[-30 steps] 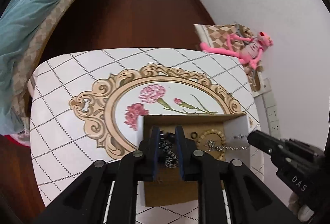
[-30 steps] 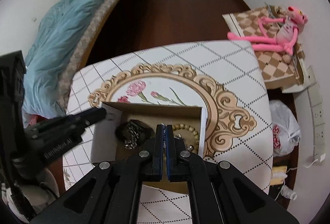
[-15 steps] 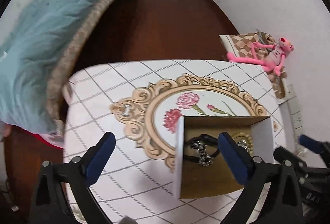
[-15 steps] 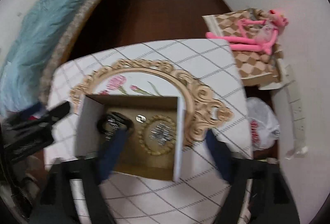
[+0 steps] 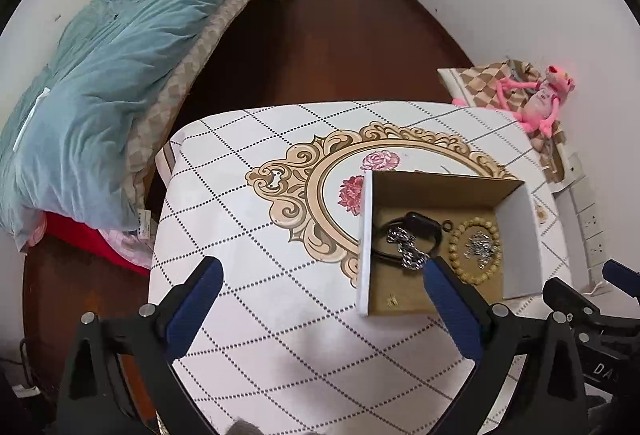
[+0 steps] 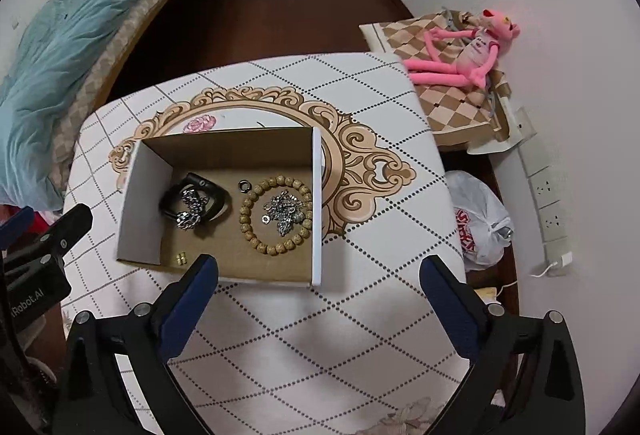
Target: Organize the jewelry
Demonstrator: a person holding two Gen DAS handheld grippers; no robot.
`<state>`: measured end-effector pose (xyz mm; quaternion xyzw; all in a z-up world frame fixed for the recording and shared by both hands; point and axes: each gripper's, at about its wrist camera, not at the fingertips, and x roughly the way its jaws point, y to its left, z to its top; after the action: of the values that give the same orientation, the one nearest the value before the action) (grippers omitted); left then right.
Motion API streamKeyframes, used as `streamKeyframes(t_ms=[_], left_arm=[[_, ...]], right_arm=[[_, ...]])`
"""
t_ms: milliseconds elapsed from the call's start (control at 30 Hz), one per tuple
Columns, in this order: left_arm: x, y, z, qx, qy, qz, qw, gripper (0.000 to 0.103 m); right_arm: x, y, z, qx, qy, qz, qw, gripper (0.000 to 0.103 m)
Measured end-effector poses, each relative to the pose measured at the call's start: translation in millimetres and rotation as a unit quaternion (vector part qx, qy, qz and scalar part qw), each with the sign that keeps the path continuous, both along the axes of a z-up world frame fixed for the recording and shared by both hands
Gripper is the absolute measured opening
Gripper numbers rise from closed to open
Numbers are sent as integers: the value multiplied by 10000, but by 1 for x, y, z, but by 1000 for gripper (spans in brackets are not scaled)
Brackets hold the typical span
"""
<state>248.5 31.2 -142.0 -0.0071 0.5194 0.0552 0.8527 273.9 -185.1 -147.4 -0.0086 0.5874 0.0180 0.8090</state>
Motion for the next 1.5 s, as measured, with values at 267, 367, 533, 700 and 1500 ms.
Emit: streamKeyframes(t_ms=[267, 367, 533, 700, 1500], left_arm=[[-57, -3, 52, -69, -539, 57, 9985, 102], [-80, -4, 76, -57, -800, 109, 9967, 102], [-112, -6, 110, -87, -1113, 123, 9937, 102], [-142, -10, 140, -92, -1306, 95, 9914, 102], [-197, -20, 187, -101, -1448, 7, 9894, 102]], right_arm=[[-47, -4, 56, -85, -590, -27, 9982, 102], [-69, -5, 82, -126, -866, -13, 9962, 102], [-104, -8, 123, -148, -1265, 5, 9919, 102], [-140, -11, 163, -129, -1622, 5, 9867, 102], [-204, -18, 237, -107, -2164, -8, 9762, 103]])
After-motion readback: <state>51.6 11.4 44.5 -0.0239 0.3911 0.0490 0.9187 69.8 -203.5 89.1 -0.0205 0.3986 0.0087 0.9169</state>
